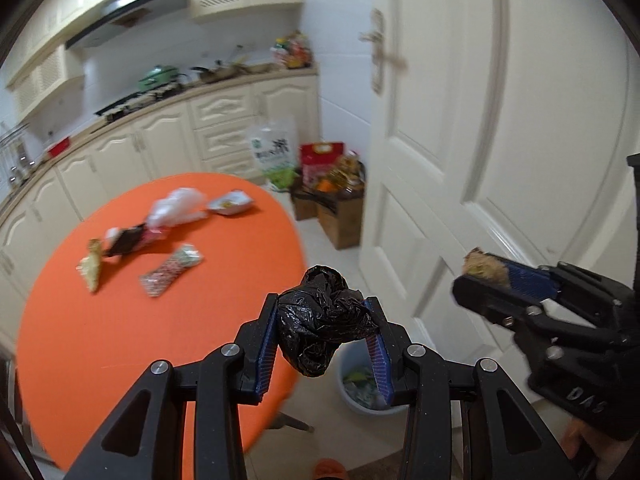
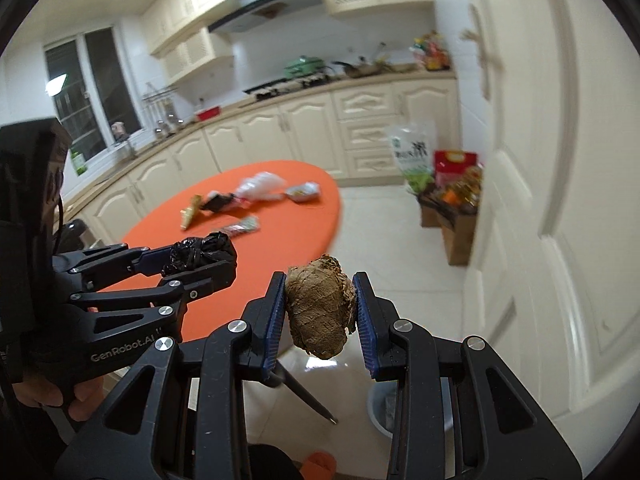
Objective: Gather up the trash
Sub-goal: 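Carry the black bag and brown lump to the blue bin and open both tools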
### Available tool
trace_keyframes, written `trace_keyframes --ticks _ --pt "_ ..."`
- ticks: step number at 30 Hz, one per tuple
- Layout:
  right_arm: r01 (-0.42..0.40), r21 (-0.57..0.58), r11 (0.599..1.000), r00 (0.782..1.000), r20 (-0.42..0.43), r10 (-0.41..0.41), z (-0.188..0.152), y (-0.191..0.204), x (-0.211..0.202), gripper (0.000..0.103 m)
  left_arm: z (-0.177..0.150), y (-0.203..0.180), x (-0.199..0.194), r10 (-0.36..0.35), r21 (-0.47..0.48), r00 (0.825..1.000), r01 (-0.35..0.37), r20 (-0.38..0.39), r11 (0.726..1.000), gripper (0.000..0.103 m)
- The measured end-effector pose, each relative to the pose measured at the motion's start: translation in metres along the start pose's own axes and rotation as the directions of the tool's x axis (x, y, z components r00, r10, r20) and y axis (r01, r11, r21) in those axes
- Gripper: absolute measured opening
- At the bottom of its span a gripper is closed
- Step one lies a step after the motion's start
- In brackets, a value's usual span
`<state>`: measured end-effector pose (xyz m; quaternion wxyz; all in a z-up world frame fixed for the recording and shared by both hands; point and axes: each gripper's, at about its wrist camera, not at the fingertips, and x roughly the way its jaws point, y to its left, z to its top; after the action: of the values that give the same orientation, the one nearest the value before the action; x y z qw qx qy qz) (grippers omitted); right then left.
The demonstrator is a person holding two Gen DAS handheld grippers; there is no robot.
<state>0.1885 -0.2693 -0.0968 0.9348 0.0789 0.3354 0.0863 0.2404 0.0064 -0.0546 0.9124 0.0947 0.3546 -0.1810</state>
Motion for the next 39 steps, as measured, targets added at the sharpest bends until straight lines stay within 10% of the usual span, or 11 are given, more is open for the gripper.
trace_keyframes --ticks 13,17,31,39 --pt "0.113 0.118 0.987 0.989 -0.113 -0.100 -0.043 -0.091 0.059 0.036 0.034 -0.050 0.115 -0.046 0.086 0.989 0.059 -0.143 0.995 0.037" --pt "0.144 0.145 0.979 0.984 -0.123 -0.127 -0.048 -0.111 0.063 0.053 0.044 -0.057 0.147 -0.055 0.098 0.982 0.074 -0.178 0.993 0.037" --pt "0.172 0.106 0.979 0.979 -0.132 -0.158 -0.041 -0.127 0.052 0.061 0.070 -0.064 0.211 -0.104 0.078 0.965 0.126 -0.240 0.989 0.040" --pt "0.195 0.096 0.976 0.976 -0.118 -0.184 -0.035 -0.121 0.038 0.069 0.074 -0.057 0.204 -0.092 0.050 0.965 0.107 -0.245 0.993 0.061"
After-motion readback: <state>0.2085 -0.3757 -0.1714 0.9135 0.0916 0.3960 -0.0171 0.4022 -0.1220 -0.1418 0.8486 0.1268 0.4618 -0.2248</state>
